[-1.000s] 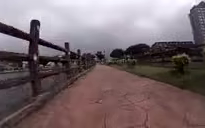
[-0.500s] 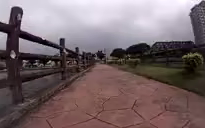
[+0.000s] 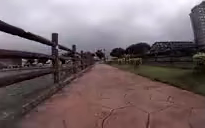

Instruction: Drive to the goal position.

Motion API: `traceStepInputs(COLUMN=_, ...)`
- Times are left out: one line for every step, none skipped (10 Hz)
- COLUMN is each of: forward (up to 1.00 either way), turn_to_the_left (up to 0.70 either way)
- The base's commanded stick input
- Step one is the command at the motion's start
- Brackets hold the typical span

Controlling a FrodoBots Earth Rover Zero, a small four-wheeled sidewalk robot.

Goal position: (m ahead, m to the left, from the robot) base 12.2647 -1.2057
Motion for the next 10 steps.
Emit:
traceStepInputs(forward=1.0, turn_to_the_left=0.0)
traceStepInputs(forward=1.0, turn_to_the_left=0.0)
traceStepInputs(forward=1.0, turn_to_the_left=0.0)
traceStepInputs(forward=1.0, turn_to_the_left=0.0)
traceStepInputs(forward=1.0, turn_to_the_left=0.0)
traceStepInputs(forward=1.0, turn_to_the_left=0.0)
traceStepInputs(forward=1.0, turn_to_the_left=0.0)
traceStepInputs(forward=1.0, turn_to_the_left=0.0)
traceStepInputs(forward=1.0, turn_to_the_left=0.0)
traceStepInputs(forward=1.0, turn_to_the_left=0.0)
